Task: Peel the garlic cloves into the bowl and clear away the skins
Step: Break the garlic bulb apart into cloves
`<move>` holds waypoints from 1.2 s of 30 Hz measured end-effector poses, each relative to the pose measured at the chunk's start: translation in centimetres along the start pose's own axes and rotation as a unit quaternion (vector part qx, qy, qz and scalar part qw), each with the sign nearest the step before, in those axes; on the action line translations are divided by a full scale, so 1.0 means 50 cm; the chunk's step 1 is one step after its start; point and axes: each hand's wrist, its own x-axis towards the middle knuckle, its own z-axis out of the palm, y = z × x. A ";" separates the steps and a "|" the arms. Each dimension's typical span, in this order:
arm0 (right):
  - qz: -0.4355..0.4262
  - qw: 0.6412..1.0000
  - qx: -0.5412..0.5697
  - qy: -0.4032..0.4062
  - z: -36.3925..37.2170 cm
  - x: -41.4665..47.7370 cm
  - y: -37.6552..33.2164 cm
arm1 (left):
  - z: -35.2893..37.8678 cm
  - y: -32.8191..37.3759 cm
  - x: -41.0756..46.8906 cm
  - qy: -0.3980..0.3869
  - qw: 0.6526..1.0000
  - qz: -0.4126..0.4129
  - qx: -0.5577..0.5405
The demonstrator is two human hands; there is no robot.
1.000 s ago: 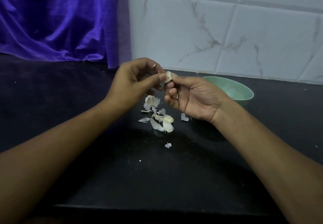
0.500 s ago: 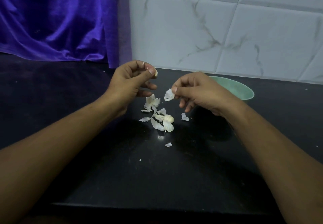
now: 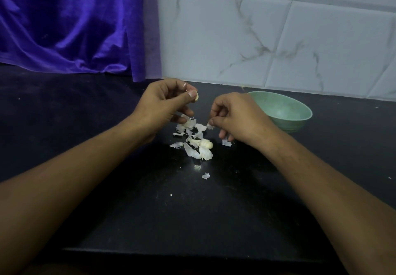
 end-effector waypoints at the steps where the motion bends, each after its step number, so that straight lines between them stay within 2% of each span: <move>1: -0.005 1.000 -0.010 0.008 -0.001 -0.001 -0.001 | -0.001 -0.001 0.001 -0.004 1.000 0.000 0.000; 6: -0.007 0.999 -0.044 0.005 -0.004 -0.003 -0.005 | -0.001 -0.005 0.002 -0.012 1.000 -0.007 0.000; 10: -0.021 1.000 -0.010 0.019 -0.004 0.000 -0.003 | 0.000 -0.001 0.000 -0.013 1.000 -0.016 0.001; 13: -0.024 0.994 0.104 0.016 -0.008 0.003 -0.008 | 0.002 0.003 -0.002 -0.010 1.000 -0.028 -0.006; 16: -0.033 0.973 0.228 -0.012 -0.004 0.003 -0.017 | 0.003 0.006 -0.004 -0.011 0.999 -0.036 -0.015; 25: -0.020 0.923 0.384 0.026 0.008 0.003 -0.014 | 0.000 0.002 -0.001 -0.040 0.996 -0.063 -0.037; 28: -0.014 0.918 0.394 0.038 0.009 0.005 -0.007 | 0.004 -0.002 -0.003 -0.063 0.995 -0.072 -0.028; 31: -0.027 0.930 0.363 0.045 0.009 0.008 -0.002 | 0.005 -0.003 -0.005 -0.068 0.995 -0.066 -0.027; 36: -0.026 0.938 0.346 0.031 0.010 0.006 -0.006 | 0.004 0.002 -0.007 -0.053 0.998 0.012 0.006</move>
